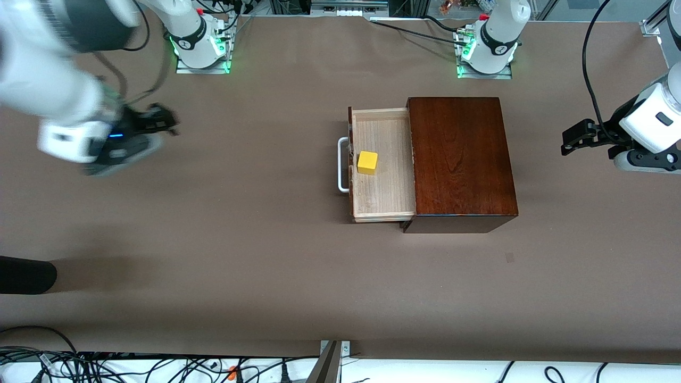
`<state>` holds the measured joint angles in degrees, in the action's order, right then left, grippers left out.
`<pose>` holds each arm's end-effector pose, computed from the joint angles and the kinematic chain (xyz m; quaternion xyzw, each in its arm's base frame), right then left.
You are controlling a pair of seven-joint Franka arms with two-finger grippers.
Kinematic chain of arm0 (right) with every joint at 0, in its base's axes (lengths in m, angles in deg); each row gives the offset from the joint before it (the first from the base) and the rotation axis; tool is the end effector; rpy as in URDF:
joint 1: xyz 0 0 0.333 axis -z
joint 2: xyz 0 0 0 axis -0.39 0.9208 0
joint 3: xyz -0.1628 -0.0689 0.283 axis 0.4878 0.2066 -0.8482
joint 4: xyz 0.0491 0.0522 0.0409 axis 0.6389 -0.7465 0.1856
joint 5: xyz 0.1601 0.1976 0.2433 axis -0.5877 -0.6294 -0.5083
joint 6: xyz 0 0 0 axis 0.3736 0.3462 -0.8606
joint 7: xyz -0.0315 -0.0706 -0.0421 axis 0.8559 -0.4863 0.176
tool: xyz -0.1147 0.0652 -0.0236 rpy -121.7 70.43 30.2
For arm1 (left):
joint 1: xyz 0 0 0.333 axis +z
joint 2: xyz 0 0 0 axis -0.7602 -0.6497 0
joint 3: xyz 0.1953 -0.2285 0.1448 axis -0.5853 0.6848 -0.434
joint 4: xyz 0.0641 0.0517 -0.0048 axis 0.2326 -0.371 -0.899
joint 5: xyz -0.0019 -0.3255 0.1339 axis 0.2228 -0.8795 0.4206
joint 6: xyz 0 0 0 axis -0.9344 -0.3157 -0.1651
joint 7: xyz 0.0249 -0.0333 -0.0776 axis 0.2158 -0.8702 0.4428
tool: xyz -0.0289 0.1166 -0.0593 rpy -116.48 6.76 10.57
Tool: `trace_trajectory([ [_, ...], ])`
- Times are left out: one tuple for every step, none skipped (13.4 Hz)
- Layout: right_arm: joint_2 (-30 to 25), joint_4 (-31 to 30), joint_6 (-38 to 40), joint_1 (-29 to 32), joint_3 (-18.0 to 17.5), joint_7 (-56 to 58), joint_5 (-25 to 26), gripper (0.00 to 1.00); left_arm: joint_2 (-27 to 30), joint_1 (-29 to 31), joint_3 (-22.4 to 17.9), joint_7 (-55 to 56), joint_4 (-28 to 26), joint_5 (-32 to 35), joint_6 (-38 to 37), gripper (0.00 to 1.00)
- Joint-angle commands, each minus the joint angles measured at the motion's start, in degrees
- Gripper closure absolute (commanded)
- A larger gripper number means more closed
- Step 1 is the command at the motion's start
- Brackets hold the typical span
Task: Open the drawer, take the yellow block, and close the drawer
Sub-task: 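Move the right gripper over the yellow cube in the drawer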
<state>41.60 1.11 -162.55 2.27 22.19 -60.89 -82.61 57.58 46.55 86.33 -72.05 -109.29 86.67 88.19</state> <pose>0.5215 0.1885 0.5388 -0.9489 -0.3058 0.0743 0.0219 0.5470 -0.0295 0.5861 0.9994 -0.0274 -0.0228 0.0044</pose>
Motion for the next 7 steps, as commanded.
trace_trajectory([
  [1.36, 0.79, -4.21, -9.07, -1.50, 1.31, -0.48, 0.00, 0.20, -0.85, -0.81, -0.93, 0.53, -0.93, 0.64, 0.00],
  [3.02, 1.14, -6.93, -12.50, -1.59, 2.09, -0.57, 0.00, 0.10, -0.94, -0.81, -1.02, 0.54, -0.40, 0.64, 0.00],
  [5.30, 2.71, -9.31, -15.75, -1.68, 2.27, -0.74, 0.00, -0.07, -0.86, -0.81, -1.28, 0.72, -0.40, 0.64, 0.00],
  [7.68, 4.55, -10.72, -19.70, -1.85, 2.27, -0.31, 0.00, -0.07, -0.77, -0.89, -1.37, 0.81, -0.49, 0.64, 0.00],
  [10.40, 6.92, -12.13, -22.18, -1.85, 2.19, -0.22, 0.00, -0.07, -0.94, -0.81, -1.29, 0.89, -0.40, 0.64, 0.00],
  [13.21, 9.56, -14.14, -24.20, -1.85, 2.53, -0.04, 0.00, -0.07, -0.94, -0.81, -1.29, 0.81, -0.40, 0.64, 0.00],
  [16.28, 12.28, -16.17, -25.97, -1.85, 3.49, 0.04, 0.00, -0.07, -0.86, -0.81, -1.29, 0.81, -0.40, 0.64, 0.00],
])
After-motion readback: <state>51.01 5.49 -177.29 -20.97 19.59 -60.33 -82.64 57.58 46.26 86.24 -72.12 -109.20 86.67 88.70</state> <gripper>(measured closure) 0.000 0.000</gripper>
